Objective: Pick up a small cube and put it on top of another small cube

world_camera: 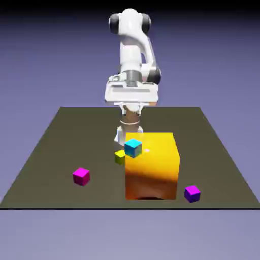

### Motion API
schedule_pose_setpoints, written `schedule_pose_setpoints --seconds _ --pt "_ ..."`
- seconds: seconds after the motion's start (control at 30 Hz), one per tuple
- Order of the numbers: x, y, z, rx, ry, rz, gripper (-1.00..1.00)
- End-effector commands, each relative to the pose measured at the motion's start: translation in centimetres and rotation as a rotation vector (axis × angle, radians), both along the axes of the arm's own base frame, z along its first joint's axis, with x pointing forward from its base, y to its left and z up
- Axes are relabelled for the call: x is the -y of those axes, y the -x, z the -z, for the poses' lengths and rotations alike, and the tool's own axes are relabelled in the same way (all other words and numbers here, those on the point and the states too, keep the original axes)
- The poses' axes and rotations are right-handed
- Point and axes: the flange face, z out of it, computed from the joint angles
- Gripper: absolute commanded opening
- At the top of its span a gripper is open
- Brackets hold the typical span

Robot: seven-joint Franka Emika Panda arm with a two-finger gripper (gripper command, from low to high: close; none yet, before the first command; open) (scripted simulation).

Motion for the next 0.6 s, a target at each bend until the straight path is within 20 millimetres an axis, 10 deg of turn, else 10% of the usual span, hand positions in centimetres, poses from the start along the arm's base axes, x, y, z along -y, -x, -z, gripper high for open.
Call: schedule_pose_setpoints --seconds 0.0,0.57 --pt "-0.4 -0.8 0.2 -0.011 -0.004 -0.024 0.00" --pt "-12.0 -10.5 11.8 -0.307 0.271 -0.683 0.00"
